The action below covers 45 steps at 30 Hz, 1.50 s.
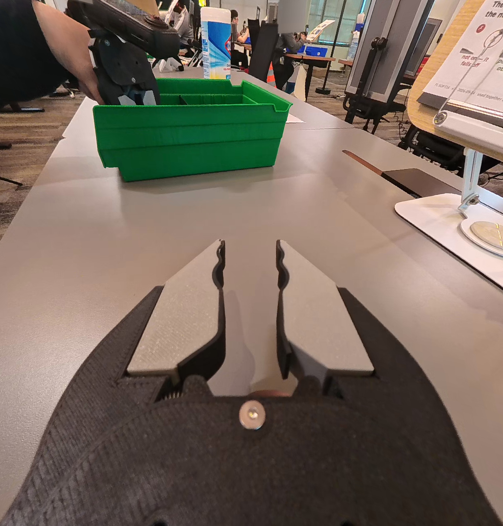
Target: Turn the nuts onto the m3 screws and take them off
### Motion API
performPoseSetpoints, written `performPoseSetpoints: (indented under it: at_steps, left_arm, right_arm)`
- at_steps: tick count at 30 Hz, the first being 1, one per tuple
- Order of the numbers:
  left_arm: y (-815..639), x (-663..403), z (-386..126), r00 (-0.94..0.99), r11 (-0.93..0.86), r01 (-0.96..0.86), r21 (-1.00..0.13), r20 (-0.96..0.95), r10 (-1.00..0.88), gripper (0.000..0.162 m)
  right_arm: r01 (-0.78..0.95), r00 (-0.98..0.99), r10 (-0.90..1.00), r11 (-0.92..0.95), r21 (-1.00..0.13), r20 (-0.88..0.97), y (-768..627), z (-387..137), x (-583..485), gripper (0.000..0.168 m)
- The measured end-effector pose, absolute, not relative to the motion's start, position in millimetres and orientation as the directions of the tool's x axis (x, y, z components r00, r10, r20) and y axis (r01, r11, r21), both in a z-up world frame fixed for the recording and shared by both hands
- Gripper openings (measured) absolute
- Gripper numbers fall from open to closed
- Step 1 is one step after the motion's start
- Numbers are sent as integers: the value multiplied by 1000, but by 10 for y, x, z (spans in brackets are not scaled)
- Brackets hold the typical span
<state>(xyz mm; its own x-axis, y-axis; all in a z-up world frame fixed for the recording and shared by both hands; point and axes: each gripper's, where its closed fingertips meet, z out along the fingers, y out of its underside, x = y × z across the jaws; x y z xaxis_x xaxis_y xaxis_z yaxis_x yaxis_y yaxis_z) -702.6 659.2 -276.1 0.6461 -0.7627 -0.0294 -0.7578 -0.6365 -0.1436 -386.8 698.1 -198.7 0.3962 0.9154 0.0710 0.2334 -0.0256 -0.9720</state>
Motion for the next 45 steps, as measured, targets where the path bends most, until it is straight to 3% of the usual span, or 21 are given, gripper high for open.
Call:
performPoseSetpoints:
  at_steps: [30,45]
  left_arm:
    - [6633,-7040,-2705,643,-626,-760,-174,-67,-763,0]
    - [6569,-7089,-2693,660,-648,-745,-160,-33,-750,9]
  right_arm:
    - [235,394,916,-24,-972,73,6977,-1989,-3872,31]
    - [236,392,917,-25,-971,72,6979,-1990,-3874,31]
